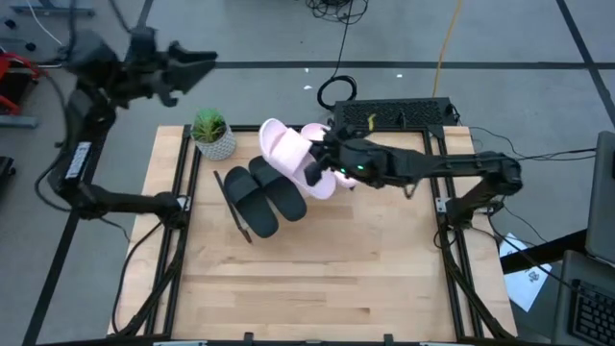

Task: Pick and place slides into the shelf
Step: Put the pink slide on the shelf

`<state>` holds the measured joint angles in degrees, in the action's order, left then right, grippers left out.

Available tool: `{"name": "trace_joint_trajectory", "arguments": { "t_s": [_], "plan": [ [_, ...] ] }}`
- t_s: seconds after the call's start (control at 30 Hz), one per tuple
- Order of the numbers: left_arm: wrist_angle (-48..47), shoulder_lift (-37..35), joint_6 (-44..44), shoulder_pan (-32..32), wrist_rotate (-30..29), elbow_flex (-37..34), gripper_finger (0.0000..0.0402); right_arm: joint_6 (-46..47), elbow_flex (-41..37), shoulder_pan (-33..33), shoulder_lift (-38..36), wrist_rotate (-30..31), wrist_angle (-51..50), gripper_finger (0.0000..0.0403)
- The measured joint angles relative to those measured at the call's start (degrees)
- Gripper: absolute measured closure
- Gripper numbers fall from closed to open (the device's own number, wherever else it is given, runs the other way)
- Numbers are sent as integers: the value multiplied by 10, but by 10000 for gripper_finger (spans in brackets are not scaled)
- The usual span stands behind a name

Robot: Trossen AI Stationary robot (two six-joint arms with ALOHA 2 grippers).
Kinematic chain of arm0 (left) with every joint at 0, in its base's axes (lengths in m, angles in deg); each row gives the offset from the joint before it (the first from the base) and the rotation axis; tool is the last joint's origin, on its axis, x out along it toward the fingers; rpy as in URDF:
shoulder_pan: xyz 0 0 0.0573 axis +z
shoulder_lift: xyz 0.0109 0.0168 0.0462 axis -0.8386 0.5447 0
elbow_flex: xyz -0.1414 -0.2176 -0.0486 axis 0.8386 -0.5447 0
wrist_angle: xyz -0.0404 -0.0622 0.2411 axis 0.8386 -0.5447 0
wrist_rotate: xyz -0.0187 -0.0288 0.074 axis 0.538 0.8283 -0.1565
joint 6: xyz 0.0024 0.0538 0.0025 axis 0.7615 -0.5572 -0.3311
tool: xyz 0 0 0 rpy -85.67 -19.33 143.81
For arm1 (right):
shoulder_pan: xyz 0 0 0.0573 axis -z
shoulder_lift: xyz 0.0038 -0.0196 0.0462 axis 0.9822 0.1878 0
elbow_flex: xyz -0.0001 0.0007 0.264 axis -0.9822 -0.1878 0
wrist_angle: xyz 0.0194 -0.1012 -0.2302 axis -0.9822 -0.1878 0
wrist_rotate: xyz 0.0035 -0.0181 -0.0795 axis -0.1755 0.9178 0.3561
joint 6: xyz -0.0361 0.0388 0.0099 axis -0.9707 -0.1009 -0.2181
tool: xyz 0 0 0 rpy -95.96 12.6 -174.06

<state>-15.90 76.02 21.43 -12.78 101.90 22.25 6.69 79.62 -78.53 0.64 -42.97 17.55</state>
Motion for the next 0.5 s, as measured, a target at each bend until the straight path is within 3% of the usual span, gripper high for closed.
{"name": "trace_joint_trajectory", "arguments": {
  "t_s": [0.2,0.5],
  "plan": [
    [-4,-35,-15,15,-10,0,211,70,26,40,46,13,-63,403],
    [-62,-27,-51,15,-16,-1,211,113,26,64,61,7,-106,403]
  ]
}}
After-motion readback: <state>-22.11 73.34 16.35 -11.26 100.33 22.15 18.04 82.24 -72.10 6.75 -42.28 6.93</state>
